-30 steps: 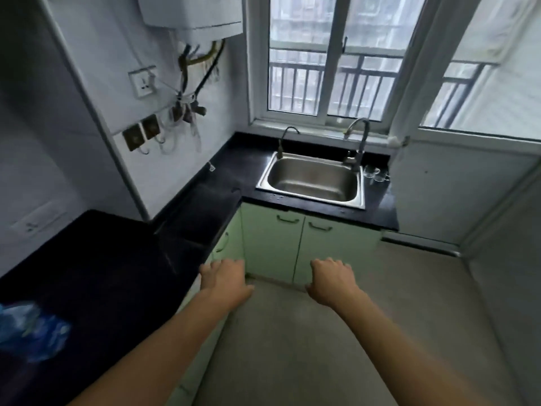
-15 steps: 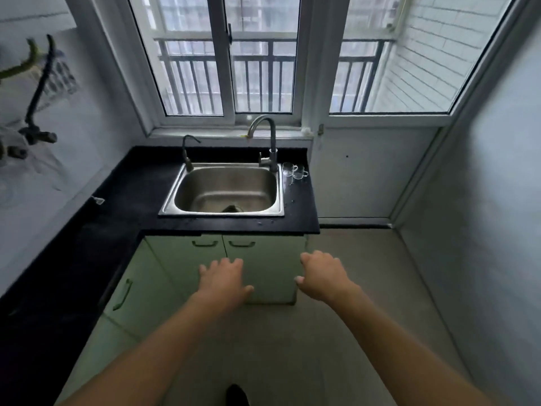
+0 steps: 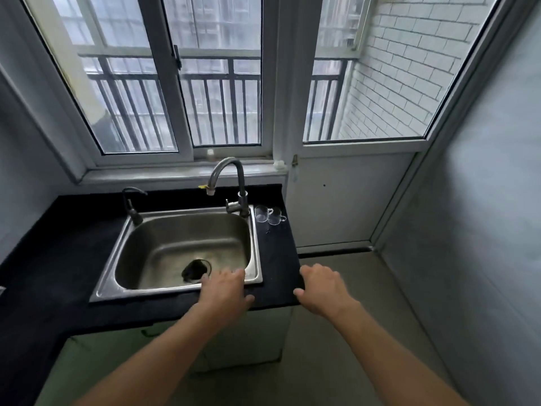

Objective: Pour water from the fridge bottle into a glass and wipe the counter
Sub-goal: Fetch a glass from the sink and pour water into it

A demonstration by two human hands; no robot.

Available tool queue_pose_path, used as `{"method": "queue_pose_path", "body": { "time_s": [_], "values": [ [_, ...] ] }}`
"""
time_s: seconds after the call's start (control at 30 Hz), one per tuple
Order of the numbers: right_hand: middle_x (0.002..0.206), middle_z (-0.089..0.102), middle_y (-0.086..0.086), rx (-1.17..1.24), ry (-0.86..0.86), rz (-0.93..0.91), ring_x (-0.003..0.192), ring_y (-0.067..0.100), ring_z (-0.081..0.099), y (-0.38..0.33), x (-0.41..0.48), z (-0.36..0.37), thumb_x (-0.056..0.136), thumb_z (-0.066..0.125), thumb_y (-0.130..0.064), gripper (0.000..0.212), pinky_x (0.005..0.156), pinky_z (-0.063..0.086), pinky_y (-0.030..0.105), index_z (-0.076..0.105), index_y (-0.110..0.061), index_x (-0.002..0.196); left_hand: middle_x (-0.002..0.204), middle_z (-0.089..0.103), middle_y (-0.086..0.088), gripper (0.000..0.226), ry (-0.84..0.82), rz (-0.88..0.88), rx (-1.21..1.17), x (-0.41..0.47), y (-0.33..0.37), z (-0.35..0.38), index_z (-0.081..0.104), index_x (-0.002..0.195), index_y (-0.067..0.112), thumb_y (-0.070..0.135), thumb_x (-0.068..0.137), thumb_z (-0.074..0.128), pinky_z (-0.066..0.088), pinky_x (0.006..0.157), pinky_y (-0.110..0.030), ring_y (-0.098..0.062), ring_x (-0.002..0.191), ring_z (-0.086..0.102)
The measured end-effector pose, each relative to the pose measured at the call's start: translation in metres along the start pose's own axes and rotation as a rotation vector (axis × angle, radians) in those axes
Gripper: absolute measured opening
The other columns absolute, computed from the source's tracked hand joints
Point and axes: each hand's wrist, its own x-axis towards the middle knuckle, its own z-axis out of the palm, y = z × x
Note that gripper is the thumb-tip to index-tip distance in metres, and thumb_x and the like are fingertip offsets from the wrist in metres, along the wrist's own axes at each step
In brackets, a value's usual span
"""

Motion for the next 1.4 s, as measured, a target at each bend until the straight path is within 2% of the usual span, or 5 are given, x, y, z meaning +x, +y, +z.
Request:
{"method": "queue_pose_path", "body": {
  "time_s": [0.27,0.5,1.07,1.27,1.4],
  "values": [
    [0.115,0.062,0.008,0.036,-0.062,-0.031,0.110,0.029,0.059,0.036,0.122,0.000,0.090,0.059,-0.047,0.036,0.091,0.045,0.040,0.056,-0.018,0.110,0.125,0.058,-0.004,0.053,0.006,-0.032,0.018,0.106,0.013,-0.007,0.053,0.125,0.024,0.060,0.087,0.057,0.038,0.099,-0.047,-0.028,0.119,0.053],
    [0.111,0.062,0.007,0.048,-0.113,-0.229,0.106,0.029,0.060,0.063,0.267,-0.001,0.091,0.058,-0.043,0.030,0.083,0.045,0.038,0.055,-0.017,0.106,0.129,0.058,-0.005,0.050,-0.034,-0.270,-0.030,0.181,0.038,0.003,0.050,0.127,0.024,0.057,0.090,0.052,0.037,0.102,-0.046,-0.028,0.121,0.051],
    [0.124,0.049,0.016,0.025,-0.167,-0.501,0.113,0.034,0.050,0.024,0.445,0.033,0.087,0.065,-0.050,0.058,0.087,0.046,0.043,0.040,-0.014,0.125,0.123,0.055,-0.004,0.046,-0.034,-0.592,-0.169,0.235,0.072,0.056,0.047,0.123,0.021,0.051,0.089,0.058,0.039,0.096,-0.039,-0.027,0.114,0.052],
    [0.124,0.050,0.015,-0.050,-0.185,-0.561,0.112,0.035,0.051,0.007,0.468,0.049,0.082,0.068,-0.054,0.066,0.088,0.045,0.045,0.040,-0.017,0.129,0.161,0.023,-0.014,0.087,-0.163,-0.677,-0.261,0.225,0.076,0.115,0.025,0.149,0.022,0.065,0.084,0.061,0.022,0.119,-0.048,-0.035,0.151,0.018],
    [0.122,0.050,0.015,-0.109,-0.199,-0.603,0.111,0.035,0.053,-0.003,0.476,0.057,0.083,0.069,-0.050,0.064,0.087,0.045,0.044,0.041,-0.016,0.131,0.168,-0.004,-0.015,0.109,-0.264,-0.766,-0.336,0.211,0.077,0.149,0.003,0.159,0.025,0.080,0.079,0.051,0.010,0.120,-0.060,-0.035,0.155,-0.008]
  ]
}}
